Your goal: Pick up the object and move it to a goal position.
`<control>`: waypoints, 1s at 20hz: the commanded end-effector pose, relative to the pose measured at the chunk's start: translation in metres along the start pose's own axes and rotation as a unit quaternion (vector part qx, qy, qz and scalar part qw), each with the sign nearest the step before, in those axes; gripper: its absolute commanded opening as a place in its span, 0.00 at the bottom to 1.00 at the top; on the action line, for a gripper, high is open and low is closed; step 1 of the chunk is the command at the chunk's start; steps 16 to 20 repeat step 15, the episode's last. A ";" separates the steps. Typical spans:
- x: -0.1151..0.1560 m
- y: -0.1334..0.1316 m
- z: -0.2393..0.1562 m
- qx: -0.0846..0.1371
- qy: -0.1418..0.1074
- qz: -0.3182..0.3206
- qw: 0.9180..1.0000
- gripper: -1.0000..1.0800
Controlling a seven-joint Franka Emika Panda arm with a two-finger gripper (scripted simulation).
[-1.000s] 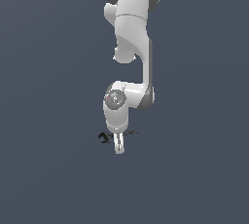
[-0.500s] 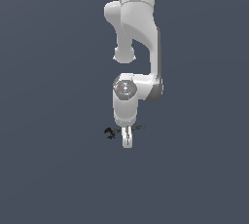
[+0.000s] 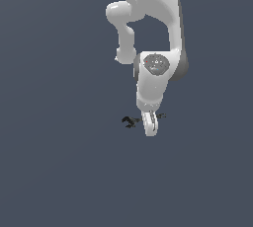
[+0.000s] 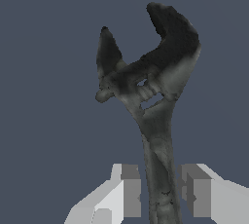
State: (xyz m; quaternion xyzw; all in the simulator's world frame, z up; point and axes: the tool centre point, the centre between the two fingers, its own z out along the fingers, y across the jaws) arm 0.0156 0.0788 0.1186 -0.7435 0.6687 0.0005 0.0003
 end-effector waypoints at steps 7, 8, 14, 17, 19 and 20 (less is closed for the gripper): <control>-0.058 0.012 -0.057 0.000 0.000 0.000 1.000 0.00; -0.063 0.013 -0.061 0.000 0.001 0.000 1.000 0.00; -0.077 0.015 -0.076 0.000 0.001 0.000 1.000 0.00; -0.077 0.015 -0.076 0.000 0.001 0.000 1.000 0.00; -0.077 0.015 -0.076 0.000 0.001 0.000 1.000 0.00; -0.077 0.015 -0.076 0.000 0.001 0.000 1.000 0.00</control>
